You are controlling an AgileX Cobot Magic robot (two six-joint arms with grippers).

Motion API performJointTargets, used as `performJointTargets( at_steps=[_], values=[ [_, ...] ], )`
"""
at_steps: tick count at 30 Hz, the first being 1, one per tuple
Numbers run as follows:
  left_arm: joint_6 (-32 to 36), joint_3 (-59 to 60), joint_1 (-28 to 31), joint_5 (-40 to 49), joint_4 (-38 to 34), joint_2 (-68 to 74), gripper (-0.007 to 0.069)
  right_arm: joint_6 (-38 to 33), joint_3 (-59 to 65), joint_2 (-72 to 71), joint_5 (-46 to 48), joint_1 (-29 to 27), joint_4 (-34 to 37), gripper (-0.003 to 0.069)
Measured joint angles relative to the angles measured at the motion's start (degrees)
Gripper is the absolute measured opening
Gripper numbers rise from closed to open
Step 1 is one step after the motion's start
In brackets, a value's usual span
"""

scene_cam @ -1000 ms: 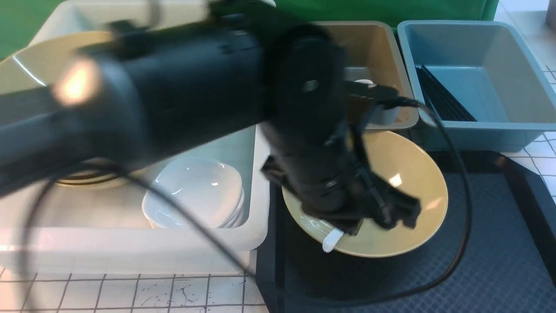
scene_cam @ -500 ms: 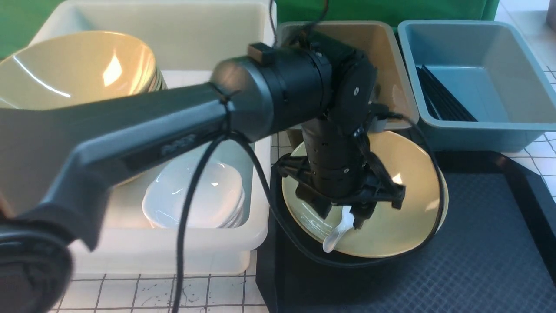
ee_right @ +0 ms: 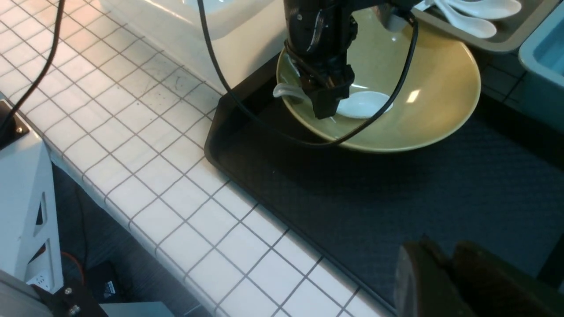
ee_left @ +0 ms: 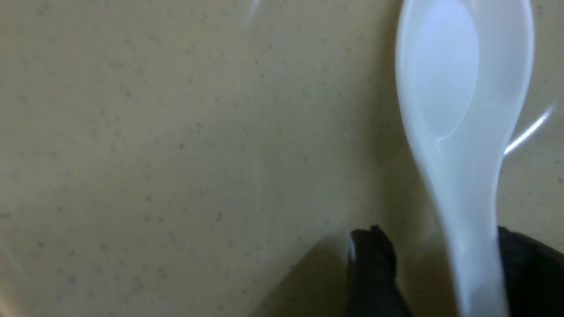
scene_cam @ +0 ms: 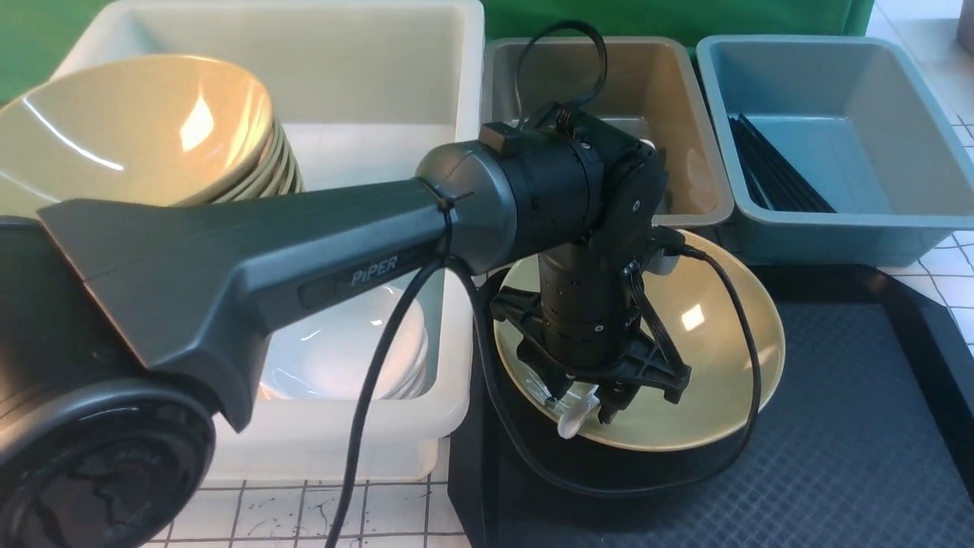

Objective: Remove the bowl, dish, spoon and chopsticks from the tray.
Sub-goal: Use the left arm to grab the soup spoon in the middle, then use the left arm to put the soup spoon into the small storage box in the middle

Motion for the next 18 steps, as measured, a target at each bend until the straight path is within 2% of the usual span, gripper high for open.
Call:
performJointTargets(
  at_steps=[1, 4, 8, 14, 18],
  values=[
    [0.0, 0.0, 0.0, 0.2, 0.3, 0.0, 0.0234, 0.0, 0.0, 0.0, 0.0, 0.0, 0.0, 0.0102],
    [0.0, 0.0, 0.0, 0.8, 0.7, 0.0, 0.0084, 0.0, 0.0, 0.0, 0.0, 0.0, 0.0, 0.0106],
    [0.1, -1.0, 0.0, 1.9, 0.8, 0.0, 0.0073, 0.0, 0.0, 0.0, 0.0, 0.0, -0.3, 0.0109],
    [0.1, -10.0, 0.1, 1.3, 1.1, -2.0, 0.0073, 4.9, 0.0, 0.0, -0.1, 0.0, -7.0, 0.0109],
    [-0.3, -16.3, 2.3, -7.8, 0.9, -4.4, 0.0073, 5.8, 0.0, 0.0, -2.3, 0.0, -9.3, 0.0113]
  ],
)
